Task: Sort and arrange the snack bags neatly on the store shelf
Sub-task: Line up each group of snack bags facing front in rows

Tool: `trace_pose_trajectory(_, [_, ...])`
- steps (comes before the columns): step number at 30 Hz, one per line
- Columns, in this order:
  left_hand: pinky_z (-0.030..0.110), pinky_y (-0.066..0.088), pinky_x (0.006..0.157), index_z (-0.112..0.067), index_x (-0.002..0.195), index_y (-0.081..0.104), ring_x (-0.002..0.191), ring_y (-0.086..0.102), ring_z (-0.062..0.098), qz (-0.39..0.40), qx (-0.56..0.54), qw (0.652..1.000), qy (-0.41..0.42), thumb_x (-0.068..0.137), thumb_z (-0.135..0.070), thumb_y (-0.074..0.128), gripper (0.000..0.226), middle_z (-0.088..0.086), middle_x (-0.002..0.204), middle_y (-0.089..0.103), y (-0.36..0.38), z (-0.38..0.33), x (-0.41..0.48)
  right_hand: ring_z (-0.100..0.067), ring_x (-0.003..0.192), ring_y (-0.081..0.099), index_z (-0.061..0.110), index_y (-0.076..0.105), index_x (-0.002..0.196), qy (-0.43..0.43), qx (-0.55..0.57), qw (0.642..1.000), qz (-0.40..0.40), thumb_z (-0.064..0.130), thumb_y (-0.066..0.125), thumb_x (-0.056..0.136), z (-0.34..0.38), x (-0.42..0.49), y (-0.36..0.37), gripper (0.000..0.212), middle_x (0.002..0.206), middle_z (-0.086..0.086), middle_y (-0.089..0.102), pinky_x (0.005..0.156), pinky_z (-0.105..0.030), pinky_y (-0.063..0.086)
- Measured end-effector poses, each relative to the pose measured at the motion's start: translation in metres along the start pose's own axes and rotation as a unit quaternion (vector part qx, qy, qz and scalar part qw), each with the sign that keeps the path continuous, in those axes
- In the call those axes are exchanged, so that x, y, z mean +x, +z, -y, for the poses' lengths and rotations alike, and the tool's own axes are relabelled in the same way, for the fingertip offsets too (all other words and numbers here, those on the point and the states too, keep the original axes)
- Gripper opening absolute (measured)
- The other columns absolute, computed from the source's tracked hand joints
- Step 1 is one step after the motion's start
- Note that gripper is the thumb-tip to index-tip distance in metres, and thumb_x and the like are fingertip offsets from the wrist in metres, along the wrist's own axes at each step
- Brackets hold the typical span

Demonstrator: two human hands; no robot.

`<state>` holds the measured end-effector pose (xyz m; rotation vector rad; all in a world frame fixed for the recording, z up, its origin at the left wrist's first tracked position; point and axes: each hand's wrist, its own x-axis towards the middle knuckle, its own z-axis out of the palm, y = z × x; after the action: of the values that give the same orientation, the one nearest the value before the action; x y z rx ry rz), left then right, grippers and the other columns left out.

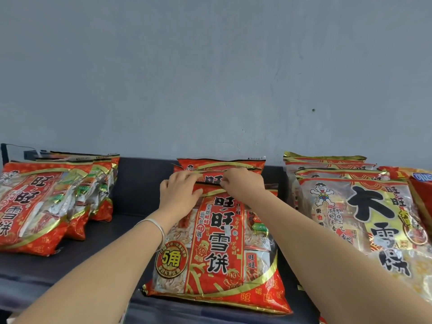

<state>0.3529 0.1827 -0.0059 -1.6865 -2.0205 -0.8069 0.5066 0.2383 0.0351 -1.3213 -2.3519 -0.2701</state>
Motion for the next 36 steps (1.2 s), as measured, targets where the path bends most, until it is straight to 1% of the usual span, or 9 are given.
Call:
trace_pose_trajectory(4, [0.044, 0.017, 0.11, -0.035, 0.134, 0.045, 0.135, 0.027, 0.017, -0.032, 0.008, 0.999, 0.038, 0.096, -0.041, 0.044, 0.039, -0.008, 0.143, 0.039, 0.007, -0.001, 0.018, -0.026, 0.106, 0.058, 0.021, 0.061, 0.119, -0.007, -0.001, 0.997, -0.078, 0.039, 0.043, 0.099, 0.002, 0.018, -0.001, 0.033, 0.115, -0.003, 0.062, 0.088, -0.042, 0.051])
trace_pose_trajectory(6, [0.046, 0.015, 0.11, -0.033, 0.121, 0.055, 0.135, 0.027, 0.018, -0.029, 0.005, 0.998, 0.047, 0.095, -0.04, 0.046, 0.028, -0.007, 0.142, 0.039, 0.011, 0.002, 0.026, -0.03, 0.12, 0.051, 0.022, 0.054, 0.129, -0.01, -0.037, 0.998, -0.051, 0.036, 0.044, 0.099, 0.004, 0.029, 0.001, 0.034, 0.127, -0.005, 0.057, 0.1, -0.047, 0.04])
trace_pose_trajectory(8, [0.047, 0.014, 0.11, -0.031, 0.108, 0.06, 0.136, 0.025, 0.018, -0.018, -0.006, 0.999, 0.045, 0.095, -0.038, 0.047, 0.019, -0.006, 0.143, 0.038, 0.017, 0.007, 0.032, -0.03, 0.121, 0.05, 0.021, 0.054, 0.127, 0.009, -0.064, 0.998, -0.011, 0.031, 0.046, 0.098, 0.007, 0.036, 0.005, 0.031, 0.126, -0.005, 0.058, 0.104, -0.049, 0.033])
trace_pose_trajectory(13, [0.05, 0.02, 0.109, -0.028, 0.113, 0.054, 0.135, 0.03, 0.016, 0.019, -0.034, 0.997, 0.062, 0.098, -0.035, 0.041, 0.021, -0.008, 0.141, 0.042, 0.024, 0.012, 0.042, -0.029, 0.112, 0.055, 0.018, 0.06, 0.113, 0.036, -0.085, 0.996, -0.009, 0.019, 0.052, 0.096, 0.009, 0.039, 0.005, 0.019, 0.114, -0.006, 0.064, 0.106, -0.052, 0.03])
trace_pose_trajectory(17, [0.045, 0.029, 0.105, -0.026, 0.115, 0.052, 0.128, 0.039, 0.014, 0.022, -0.048, 0.994, 0.092, 0.098, -0.033, 0.041, 0.022, -0.009, 0.134, 0.049, 0.019, 0.011, 0.046, -0.029, 0.113, 0.055, 0.019, 0.059, 0.115, 0.041, -0.065, 0.997, -0.013, 0.019, 0.051, 0.096, 0.004, 0.04, 0.0, 0.02, 0.117, -0.006, 0.062, 0.106, -0.052, 0.032])
trace_pose_trajectory(21, [0.038, 0.033, 0.1, -0.028, 0.098, 0.052, 0.113, 0.051, 0.014, 0.008, -0.057, 0.993, 0.099, 0.098, -0.03, 0.042, 0.01, -0.013, 0.115, 0.056, 0.013, 0.015, 0.046, -0.03, 0.119, 0.052, 0.019, 0.056, 0.12, 0.037, -0.074, 0.997, -0.003, 0.023, 0.05, 0.097, 0.003, 0.039, -0.005, 0.025, 0.123, -0.007, 0.06, 0.108, -0.055, 0.029])
trace_pose_trajectory(24, [0.039, 0.033, 0.101, -0.03, 0.089, 0.047, 0.107, 0.052, 0.013, 0.008, -0.054, 0.994, 0.089, 0.098, -0.028, 0.043, 0.01, -0.013, 0.106, 0.055, 0.013, 0.017, 0.043, -0.029, 0.11, 0.056, 0.019, 0.059, 0.116, 0.047, -0.063, 0.997, 0.007, 0.027, 0.048, 0.098, 0.002, 0.038, -0.002, 0.022, 0.116, -0.007, 0.063, 0.105, -0.051, 0.033])
trace_pose_trajectory(29, [0.049, 0.019, 0.112, -0.03, 0.093, 0.052, 0.116, 0.049, 0.014, -0.004, -0.069, 0.996, 0.05, 0.095, -0.029, 0.049, 0.003, -0.012, 0.112, 0.057, 0.013, 0.006, 0.042, -0.029, 0.111, 0.056, 0.018, 0.058, 0.121, 0.041, -0.032, 0.999, -0.012, 0.029, 0.045, 0.099, 0.003, 0.032, -0.004, 0.028, 0.119, -0.007, 0.06, 0.101, -0.049, 0.038])
trace_pose_trajectory(36, [0.043, 0.021, 0.111, -0.028, 0.117, 0.054, 0.125, 0.043, 0.014, -0.055, -0.028, 0.997, 0.056, 0.094, -0.032, 0.05, 0.023, -0.009, 0.128, 0.053, -0.003, 0.002, 0.016, -0.03, 0.121, 0.048, 0.018, 0.054, 0.13, -0.048, -0.003, 0.995, -0.091, 0.028, 0.043, 0.099, 0.015, 0.012, 0.002, 0.035, 0.131, -0.007, 0.052, 0.096, -0.045, 0.044])
